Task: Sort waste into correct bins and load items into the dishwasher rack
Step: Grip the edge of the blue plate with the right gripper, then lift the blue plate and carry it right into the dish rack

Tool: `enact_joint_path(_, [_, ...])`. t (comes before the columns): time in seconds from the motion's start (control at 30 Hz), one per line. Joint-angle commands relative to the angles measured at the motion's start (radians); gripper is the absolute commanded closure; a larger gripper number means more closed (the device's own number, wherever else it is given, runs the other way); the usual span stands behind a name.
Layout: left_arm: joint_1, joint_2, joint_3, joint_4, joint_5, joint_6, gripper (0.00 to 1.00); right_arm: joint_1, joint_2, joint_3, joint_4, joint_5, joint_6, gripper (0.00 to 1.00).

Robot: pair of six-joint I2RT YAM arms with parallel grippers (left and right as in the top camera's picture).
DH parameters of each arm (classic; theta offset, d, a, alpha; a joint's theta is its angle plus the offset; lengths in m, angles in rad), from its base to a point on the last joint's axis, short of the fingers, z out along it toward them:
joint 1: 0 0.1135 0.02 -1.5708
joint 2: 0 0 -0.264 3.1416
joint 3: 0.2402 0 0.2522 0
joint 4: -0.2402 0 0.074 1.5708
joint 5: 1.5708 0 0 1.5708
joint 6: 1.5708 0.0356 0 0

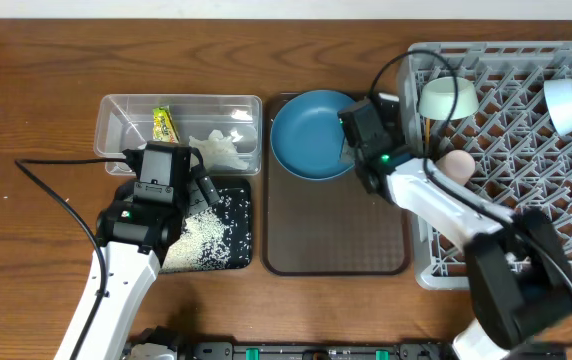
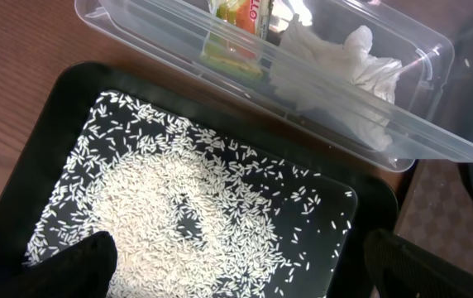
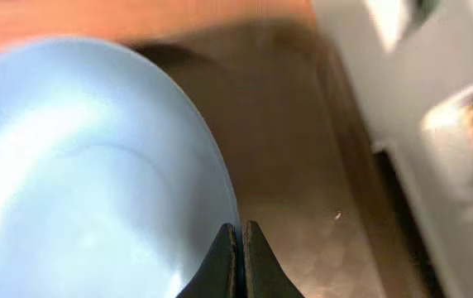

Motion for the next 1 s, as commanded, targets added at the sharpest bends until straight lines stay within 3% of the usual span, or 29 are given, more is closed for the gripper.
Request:
enact_joint_path(0.0, [0.005,0.004,0.005,0.001,-0.002,-0.010,0.02,0.009,-0.106,0.002,-0.023,0.038,-0.064,0.99])
enact_joint_path(0.33, [0.005,0.004,0.005,0.001,-0.002,-0.010,0.02,-0.043,-0.407,0.002,-0.184,0.091,-0.359,0.99])
enact_joint_path(0.43, [0.005,0.004,0.005,0.001,-0.002,-0.010,0.02,-0.106,-0.524,0.002,-0.244,0.118,-0.390,0.99])
enact_joint_path(0.8, [0.005,0.004,0.005,0.001,-0.002,-0.010,0.02,-0.615,-0.864,0.002,-0.460,0.353,-0.595,0.99])
enact_joint_path(0.97, [0.005,0.004,0.005,0.005,-0.002,-0.010,0.02,-0.800,-0.881,0.002,-0.451,0.514,-0.757,0.99])
